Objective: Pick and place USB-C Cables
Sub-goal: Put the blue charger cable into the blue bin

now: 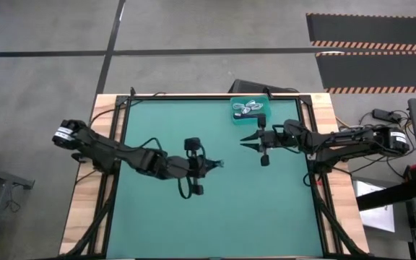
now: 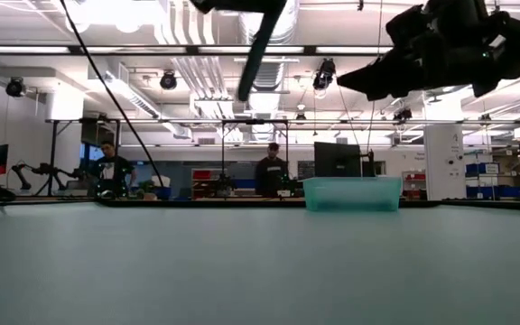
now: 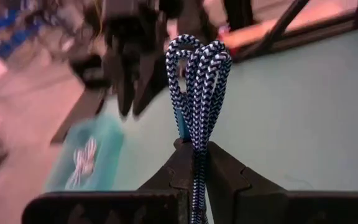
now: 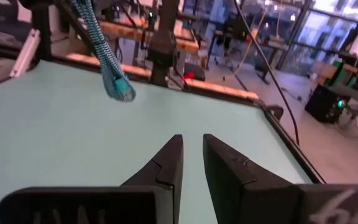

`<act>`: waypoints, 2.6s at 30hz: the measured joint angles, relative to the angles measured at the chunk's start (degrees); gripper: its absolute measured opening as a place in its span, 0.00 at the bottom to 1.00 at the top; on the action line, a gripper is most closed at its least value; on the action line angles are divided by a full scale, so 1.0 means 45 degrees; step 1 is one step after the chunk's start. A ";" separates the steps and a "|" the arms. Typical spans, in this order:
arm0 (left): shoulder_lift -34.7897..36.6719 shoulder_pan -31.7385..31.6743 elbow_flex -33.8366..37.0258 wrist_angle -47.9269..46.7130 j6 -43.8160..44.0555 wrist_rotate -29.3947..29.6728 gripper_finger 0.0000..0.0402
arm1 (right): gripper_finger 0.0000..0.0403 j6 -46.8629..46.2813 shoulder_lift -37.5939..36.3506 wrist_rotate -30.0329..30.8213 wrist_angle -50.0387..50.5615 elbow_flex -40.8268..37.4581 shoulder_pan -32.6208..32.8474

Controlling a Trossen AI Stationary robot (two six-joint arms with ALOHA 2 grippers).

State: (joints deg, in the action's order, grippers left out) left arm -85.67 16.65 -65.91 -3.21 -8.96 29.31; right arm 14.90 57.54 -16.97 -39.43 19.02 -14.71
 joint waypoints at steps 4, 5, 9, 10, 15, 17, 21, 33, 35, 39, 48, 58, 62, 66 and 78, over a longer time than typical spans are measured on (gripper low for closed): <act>-0.0257 -0.0256 0.0042 0.0983 -0.0986 -0.0267 0.02 | 0.13 0.0004 0.0000 0.0001 -0.0450 -0.0120 0.0418; -0.0309 -0.0340 0.0103 0.1326 -0.1106 -0.0428 0.02 | 0.13 0.0048 0.0000 -0.0001 -0.0477 -0.0112 0.0521; -0.0315 -0.0780 0.0856 0.2758 -0.1384 -0.1669 0.03 | 0.13 0.0269 0.0000 -0.0002 -0.0453 0.0077 0.0865; -0.0315 -0.0891 0.1151 0.3180 -0.1430 -0.1864 0.03 | 0.13 0.0351 0.0000 0.0000 -0.0462 0.0115 0.0948; -0.0305 -0.1392 0.2212 0.5070 -0.1440 -0.2035 0.03 | 0.13 0.0422 0.0000 -0.0004 -0.0462 0.0224 0.1051; -0.0305 -0.1523 0.2476 0.5658 -0.1441 -0.2083 0.03 | 0.13 0.0369 0.0000 -0.0002 -0.0452 0.0240 0.1047; -0.0304 -0.1703 0.2871 0.6704 -0.1441 -0.2189 0.03 | 0.13 0.0149 0.0000 -0.0004 -0.0464 0.0245 0.1051; -0.0329 -0.1963 0.2817 0.7855 -0.1417 -0.2203 0.03 | 0.19 -0.0662 0.0000 0.0004 -0.1043 0.0250 0.1155; -0.0329 -0.1978 0.2817 0.7860 -0.1417 -0.2203 0.03 | 0.23 -0.0725 0.0000 0.0034 -0.1174 0.0250 0.1253; -0.0334 -0.2014 0.2817 0.7859 -0.1412 -0.2203 0.03 | 0.33 -0.0755 0.0059 0.0101 -0.1523 0.0252 0.1383; -0.0339 -0.2036 0.2822 0.7949 -0.1391 -0.2199 0.03 | 0.45 -0.1213 0.1507 0.0106 -0.3319 0.0377 0.1410; -0.0339 -0.2036 0.2822 0.7943 -0.1388 -0.2198 0.03 | 0.46 -0.1180 0.3930 -0.0738 -0.3397 0.2239 0.1405; -0.0344 -0.2036 0.2827 0.7938 -0.1247 -0.2198 0.03 | 0.45 -0.1154 0.4571 -0.1332 -0.3392 0.2863 0.1410; -0.0344 -0.2036 0.2827 0.7933 -0.1131 -0.2193 0.03 | 0.44 -0.1022 0.4995 -0.1617 -0.3378 0.3297 0.1400; -0.0349 -0.2036 0.2856 0.7909 -0.1075 -0.2193 0.03 | 0.29 -0.0828 0.5076 -0.1893 -0.3179 0.3557 0.1370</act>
State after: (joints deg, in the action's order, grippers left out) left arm -87.24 7.49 -53.06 32.38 -13.79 19.44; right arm 11.18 80.38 -25.49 -53.74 35.03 -8.54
